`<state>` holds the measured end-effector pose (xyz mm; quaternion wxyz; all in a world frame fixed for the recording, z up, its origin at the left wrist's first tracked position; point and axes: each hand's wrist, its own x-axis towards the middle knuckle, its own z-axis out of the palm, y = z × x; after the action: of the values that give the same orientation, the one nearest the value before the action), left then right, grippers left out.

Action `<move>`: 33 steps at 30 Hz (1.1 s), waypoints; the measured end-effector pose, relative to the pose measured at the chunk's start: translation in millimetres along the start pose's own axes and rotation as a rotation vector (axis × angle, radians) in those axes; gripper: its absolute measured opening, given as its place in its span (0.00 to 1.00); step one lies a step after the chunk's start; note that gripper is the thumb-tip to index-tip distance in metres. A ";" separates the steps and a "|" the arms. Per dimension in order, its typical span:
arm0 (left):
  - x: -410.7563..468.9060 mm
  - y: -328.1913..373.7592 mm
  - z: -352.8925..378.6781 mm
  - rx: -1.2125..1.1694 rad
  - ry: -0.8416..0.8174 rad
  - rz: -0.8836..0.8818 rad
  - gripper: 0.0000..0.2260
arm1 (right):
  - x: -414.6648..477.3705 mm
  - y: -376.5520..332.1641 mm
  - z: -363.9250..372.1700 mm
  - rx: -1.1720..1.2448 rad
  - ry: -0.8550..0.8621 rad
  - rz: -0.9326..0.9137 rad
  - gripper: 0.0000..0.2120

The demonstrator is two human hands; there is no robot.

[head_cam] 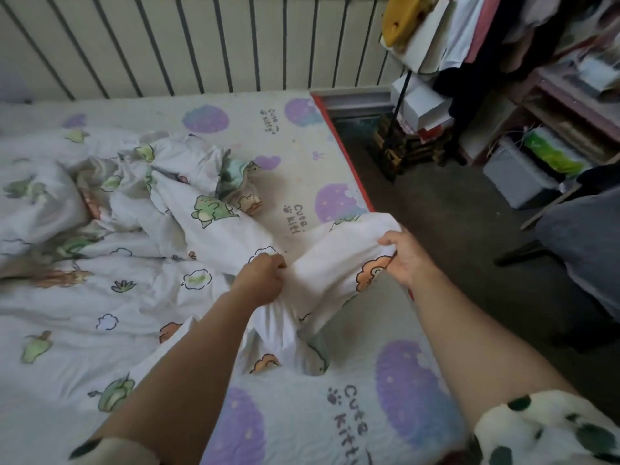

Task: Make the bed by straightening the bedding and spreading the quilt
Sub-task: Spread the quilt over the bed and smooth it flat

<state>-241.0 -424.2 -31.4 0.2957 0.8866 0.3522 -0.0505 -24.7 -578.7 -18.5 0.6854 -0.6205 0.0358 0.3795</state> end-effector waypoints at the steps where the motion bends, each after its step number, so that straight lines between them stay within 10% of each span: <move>1: -1.1 7.9 0.2 -0.002 0.023 -0.030 0.13 | 2.7 -9.0 -3.4 -0.003 -0.036 -0.004 0.26; 18: -38.7 108.1 21.3 -0.048 0.230 -0.261 0.11 | -17.0 -117.7 -52.8 -0.106 -0.480 -0.062 0.03; 33: 9.4 216.0 51.1 0.003 0.484 -0.565 0.09 | 94.7 -206.7 -66.2 -0.267 -0.803 -0.014 0.09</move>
<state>-86.6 -571.9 29.5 0.1768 0.7410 0.6428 0.0804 187.2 -579.8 87.3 0.5609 -0.5068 -0.2878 0.5879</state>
